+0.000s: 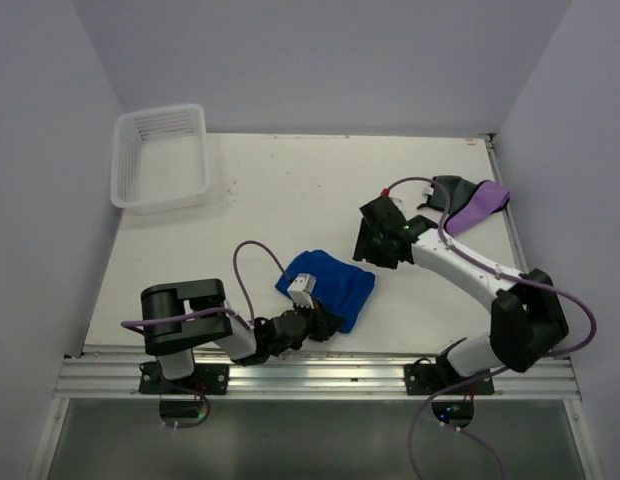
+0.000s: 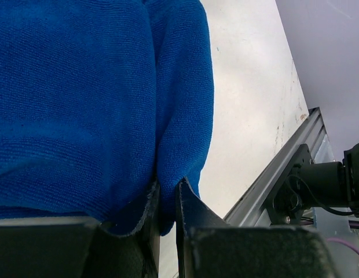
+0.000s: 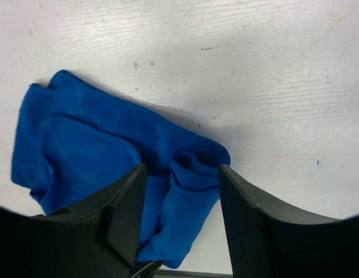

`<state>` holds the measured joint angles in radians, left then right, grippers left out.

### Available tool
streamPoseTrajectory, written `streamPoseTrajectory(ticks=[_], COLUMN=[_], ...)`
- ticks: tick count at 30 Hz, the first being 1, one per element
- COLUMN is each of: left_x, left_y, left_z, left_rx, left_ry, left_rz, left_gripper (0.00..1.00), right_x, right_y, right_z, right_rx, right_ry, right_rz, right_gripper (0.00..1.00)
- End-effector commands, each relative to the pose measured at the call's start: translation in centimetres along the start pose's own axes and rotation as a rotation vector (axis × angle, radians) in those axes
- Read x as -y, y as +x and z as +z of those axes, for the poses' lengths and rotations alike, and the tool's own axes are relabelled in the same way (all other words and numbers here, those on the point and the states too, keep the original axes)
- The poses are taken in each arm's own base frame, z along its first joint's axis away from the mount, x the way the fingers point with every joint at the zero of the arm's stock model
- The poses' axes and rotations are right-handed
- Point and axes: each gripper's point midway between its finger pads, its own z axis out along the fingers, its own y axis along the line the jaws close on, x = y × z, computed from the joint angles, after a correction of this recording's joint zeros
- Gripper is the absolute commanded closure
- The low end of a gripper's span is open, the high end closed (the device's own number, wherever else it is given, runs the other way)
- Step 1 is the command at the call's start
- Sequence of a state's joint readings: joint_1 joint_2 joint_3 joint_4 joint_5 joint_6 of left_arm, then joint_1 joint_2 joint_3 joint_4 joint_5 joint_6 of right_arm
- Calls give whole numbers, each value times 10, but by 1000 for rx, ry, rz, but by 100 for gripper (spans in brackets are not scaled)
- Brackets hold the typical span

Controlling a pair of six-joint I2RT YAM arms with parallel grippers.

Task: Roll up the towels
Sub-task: Roll the towel

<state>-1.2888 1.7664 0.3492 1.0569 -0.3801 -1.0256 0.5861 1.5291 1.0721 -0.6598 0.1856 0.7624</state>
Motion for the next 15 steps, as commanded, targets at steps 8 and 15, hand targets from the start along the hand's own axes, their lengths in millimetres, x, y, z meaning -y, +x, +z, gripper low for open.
streamPoseTrajectory(ticks=[8,15], left_x=[-40,-40], left_y=[14,15], left_z=[-15,-17], left_rx=[-66,-79], left_ry=[-85,-68], left_rz=[-80,-129], left_gripper=[100,100], right_x=[19,23], right_y=[8,52], right_z=[-40,-21], right_rx=[258,223], right_ry=[-291,-469], right_rz=[235,350], right_gripper=[36,43])
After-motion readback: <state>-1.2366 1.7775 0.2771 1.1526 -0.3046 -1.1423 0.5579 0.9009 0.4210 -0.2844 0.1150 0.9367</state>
